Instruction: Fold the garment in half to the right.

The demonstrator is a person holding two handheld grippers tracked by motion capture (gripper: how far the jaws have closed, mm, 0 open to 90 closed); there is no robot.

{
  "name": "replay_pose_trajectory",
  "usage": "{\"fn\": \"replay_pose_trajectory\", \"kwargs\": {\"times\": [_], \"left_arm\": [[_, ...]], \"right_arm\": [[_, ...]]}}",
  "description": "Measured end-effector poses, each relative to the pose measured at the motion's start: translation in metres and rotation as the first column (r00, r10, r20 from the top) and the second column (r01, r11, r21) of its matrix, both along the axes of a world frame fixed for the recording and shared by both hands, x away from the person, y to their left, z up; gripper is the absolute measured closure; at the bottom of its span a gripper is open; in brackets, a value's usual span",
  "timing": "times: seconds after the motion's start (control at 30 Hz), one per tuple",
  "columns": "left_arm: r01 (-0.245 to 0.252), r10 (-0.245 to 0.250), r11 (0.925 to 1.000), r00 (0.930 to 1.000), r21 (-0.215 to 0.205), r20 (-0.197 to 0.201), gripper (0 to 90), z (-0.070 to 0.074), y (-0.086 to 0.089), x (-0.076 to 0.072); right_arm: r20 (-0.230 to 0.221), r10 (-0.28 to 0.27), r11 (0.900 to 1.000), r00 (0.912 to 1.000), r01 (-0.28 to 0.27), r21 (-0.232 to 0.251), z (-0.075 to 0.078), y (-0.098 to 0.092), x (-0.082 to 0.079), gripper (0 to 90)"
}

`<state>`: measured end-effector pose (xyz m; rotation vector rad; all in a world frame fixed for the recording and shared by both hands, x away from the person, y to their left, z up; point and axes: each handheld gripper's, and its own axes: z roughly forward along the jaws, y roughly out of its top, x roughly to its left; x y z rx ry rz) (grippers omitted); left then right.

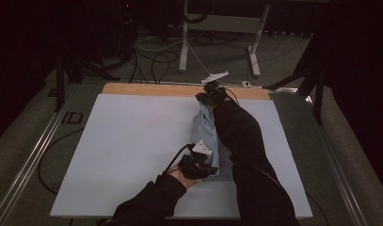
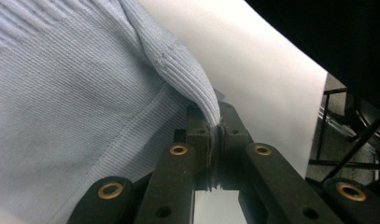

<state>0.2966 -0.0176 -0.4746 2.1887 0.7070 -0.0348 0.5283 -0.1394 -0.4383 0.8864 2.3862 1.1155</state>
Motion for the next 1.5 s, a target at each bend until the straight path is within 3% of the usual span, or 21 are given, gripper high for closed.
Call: {"fn": "replay_pose_trajectory", "kwargs": {"times": [0.2, 0.4, 0.6, 0.7, 0.77, 0.97, 1.23, 1.43, 1.5], "left_arm": [[-0.012, 0.012, 0.9998, 0.9997, 0.014, -0.022, 86.4, -0.010, -0.010, 0.005], [-0.030, 0.031, 0.9995, 0.9991, 0.013, -0.030, 86.4, -0.017, -0.016, 0.006], [-0.047, 0.048, 0.9988, 0.9982, 0.015, -0.037, 86.4, -0.022, -0.023, 0.008], [-0.052, 0.052, 0.9985, 0.9978, 0.018, -0.041, 86.4, -0.025, -0.026, 0.009], [-0.057, 0.058, 0.9980, 0.9975, 0.026, -0.040, 86.4, -0.026, -0.028, 0.010], [-0.069, 0.071, 0.9960, 0.9969, 0.056, -0.032, 86.3, -0.030, -0.032, 0.012], [-0.083, 0.084, 0.9945, 0.9964, 0.064, -0.011, 85.9, -0.033, -0.043, 0.010], [-0.068, 0.069, 0.9954, 0.9975, 0.068, -0.015, 84.1, -0.036, -0.050, 0.013], [-0.055, 0.056, 0.9965, 0.9981, 0.064, -0.024, 82.3, -0.038, -0.052, 0.013]], "right_arm": [[-0.035, 0.025, 0.998, 0.9991, -0.023, 0.051, -0.010, -0.009, 0.005, 82.9], [-0.043, 0.024, 0.999, 0.9988, -0.023, 0.025, -0.018, -0.013, 0.010, 82.8], [-0.065, 0.018, 0.999, 0.9977, -0.016, 0.032, -0.030, -0.015, 0.013, 80.9], [-0.069, 0.015, 0.999, 0.9975, -0.012, 0.040, -0.033, -0.018, 0.013, 73.6], [-0.073, 0.012, 0.999, 0.9973, -0.009, 0.041, -0.032, -0.020, 0.014, 62.5], [-0.102, 0.013, 1.000, 0.9947, -0.011, 0.023, -0.022, -0.027, 0.012, 48.4], [-0.093, -0.001, 1.000, 0.9957, 0.001, -0.005, -0.007, -0.041, 0.000, 40.1], [-0.117, 0.006, 1.000, 0.9931, -0.003, 0.020, -0.006, -0.050, -0.010, 36.3], [-0.107, -0.008, 1.000, 0.9942, 0.010, 0.022, -0.006, -0.053, -0.011, 31.0]]}}
